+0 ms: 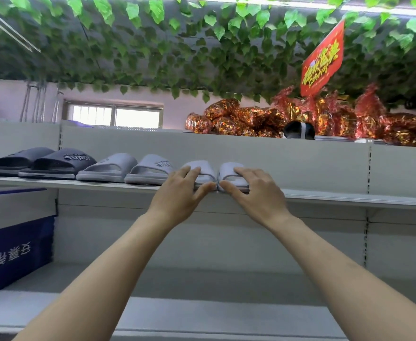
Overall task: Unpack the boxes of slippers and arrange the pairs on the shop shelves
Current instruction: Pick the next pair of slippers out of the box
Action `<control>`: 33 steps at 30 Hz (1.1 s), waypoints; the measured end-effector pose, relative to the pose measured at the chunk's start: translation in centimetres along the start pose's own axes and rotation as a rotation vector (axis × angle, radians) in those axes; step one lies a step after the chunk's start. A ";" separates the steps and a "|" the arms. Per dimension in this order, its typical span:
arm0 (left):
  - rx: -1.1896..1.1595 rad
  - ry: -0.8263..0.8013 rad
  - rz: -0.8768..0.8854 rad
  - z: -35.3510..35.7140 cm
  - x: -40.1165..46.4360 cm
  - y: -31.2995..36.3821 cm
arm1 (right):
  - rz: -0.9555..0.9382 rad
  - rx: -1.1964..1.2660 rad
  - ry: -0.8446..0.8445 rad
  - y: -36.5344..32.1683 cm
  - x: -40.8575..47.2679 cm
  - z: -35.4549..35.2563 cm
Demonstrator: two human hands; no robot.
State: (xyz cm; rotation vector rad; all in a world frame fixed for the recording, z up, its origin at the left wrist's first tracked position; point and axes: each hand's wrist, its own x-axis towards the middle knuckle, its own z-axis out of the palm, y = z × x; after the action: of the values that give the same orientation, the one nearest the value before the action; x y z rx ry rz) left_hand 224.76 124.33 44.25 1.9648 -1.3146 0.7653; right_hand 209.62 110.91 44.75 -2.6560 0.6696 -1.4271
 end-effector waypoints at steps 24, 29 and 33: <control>0.154 -0.072 -0.019 -3.6 -0.3 1.1 | -0.069 -0.150 -0.103 -2.2 1.6 -2.0; 0.185 -0.042 -0.011 -7.6 -2.4 2.8 | -0.140 -0.200 -0.210 -4.8 0.3 -5.8; 0.178 -0.008 -0.024 -11.6 -6.1 4.5 | -0.176 -0.198 -0.235 -7.4 -2.7 -9.2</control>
State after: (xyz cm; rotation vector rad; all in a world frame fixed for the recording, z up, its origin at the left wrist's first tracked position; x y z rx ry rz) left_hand 217.23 135.38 47.70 2.1201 -1.2622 0.8900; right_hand 203.51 120.10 49.69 -3.0402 0.5948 -1.1056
